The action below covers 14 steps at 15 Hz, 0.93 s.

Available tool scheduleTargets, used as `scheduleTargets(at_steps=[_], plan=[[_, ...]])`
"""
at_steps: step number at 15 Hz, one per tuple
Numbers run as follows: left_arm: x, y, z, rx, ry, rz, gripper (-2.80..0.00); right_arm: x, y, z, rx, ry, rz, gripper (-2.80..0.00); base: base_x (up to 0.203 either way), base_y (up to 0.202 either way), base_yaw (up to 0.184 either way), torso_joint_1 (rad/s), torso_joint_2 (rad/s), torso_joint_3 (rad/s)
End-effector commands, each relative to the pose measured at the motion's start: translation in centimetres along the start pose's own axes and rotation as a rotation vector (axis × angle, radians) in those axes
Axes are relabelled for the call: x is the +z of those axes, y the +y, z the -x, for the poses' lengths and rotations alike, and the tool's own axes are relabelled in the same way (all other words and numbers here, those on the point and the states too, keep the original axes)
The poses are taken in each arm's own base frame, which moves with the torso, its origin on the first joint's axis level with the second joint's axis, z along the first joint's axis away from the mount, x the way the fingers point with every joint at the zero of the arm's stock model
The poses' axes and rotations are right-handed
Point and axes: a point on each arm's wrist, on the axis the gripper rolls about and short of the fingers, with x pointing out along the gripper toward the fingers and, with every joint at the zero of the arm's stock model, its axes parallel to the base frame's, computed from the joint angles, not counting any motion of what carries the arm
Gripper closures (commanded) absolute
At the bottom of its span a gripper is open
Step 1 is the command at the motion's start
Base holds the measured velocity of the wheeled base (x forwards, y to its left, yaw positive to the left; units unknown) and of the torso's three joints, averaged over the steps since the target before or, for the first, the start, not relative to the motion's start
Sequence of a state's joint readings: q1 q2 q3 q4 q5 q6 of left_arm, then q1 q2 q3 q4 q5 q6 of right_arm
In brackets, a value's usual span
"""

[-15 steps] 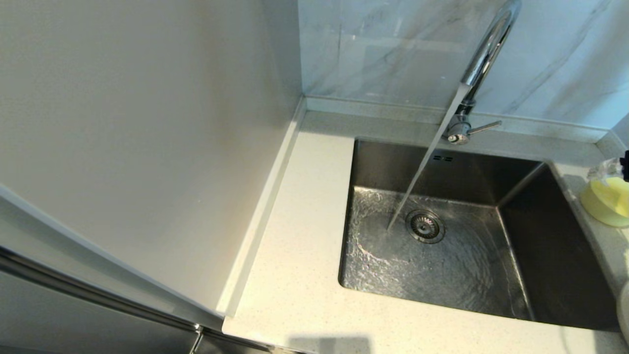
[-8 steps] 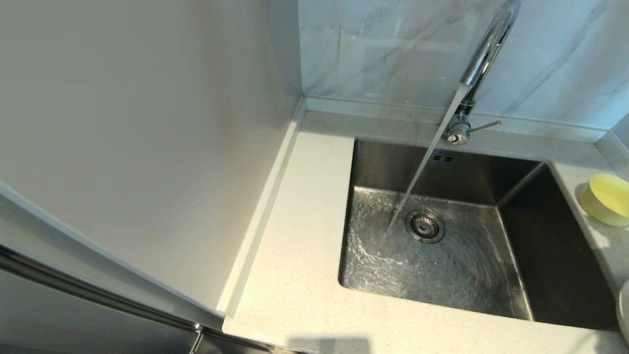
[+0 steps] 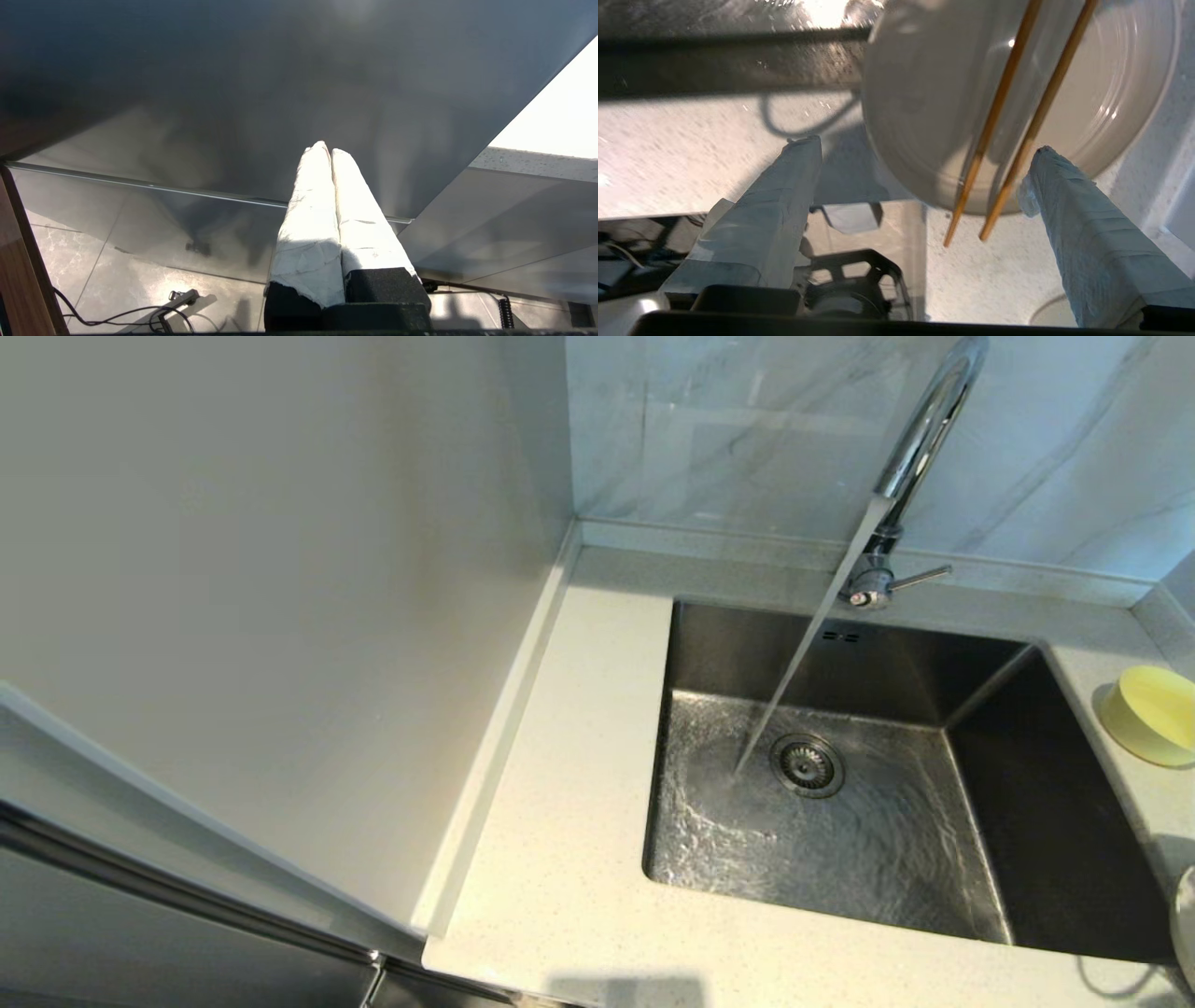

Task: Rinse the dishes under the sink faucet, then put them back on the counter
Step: Pick up the chopsticks

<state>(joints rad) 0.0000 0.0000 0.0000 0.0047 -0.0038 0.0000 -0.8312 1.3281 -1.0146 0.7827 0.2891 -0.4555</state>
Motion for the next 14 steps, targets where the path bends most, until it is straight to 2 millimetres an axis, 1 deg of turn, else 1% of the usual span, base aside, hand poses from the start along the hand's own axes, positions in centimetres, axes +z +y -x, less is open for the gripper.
scheduleTargets(at_steps=[1,4,6,8,12,14], plan=[[0.0,0.0,0.0,-0.001,0.000,0.000,0.00,-0.8,-0.1,-0.1,-0.015,-0.002,-0.004,-2.80,0.000,0.000,0.000,0.000,0.00,0.000],[0.0,0.0,0.0,-0.001,0.000,0.000,0.00,-0.8,-0.8,-1.3,-0.067,-0.067,0.022,-2.80,0.000,0.000,0.000,0.000,0.00,0.000],[0.0,0.0,0.0,0.001,0.000,0.000,0.00,-0.9,-1.5,-2.4,-0.076,-0.020,0.019,-2.80,0.000,0.000,0.000,0.000,0.00,0.000],[0.0,0.0,0.0,0.001,0.000,0.000,0.00,-0.9,-2.1,-3.0,-0.085,0.013,-0.002,-2.80,0.000,0.000,0.000,0.000,0.00,0.000],[0.0,0.0,0.0,0.001,0.000,0.000,0.00,-1.0,-2.6,-4.2,-0.062,0.058,-0.021,-2.80,0.000,0.000,0.000,0.000,0.00,0.000],[0.0,0.0,0.0,0.000,0.000,0.000,0.00,-0.7,-3.1,-5.0,-0.054,0.071,-0.024,-2.80,0.000,0.000,0.000,0.000,0.00,0.000]])
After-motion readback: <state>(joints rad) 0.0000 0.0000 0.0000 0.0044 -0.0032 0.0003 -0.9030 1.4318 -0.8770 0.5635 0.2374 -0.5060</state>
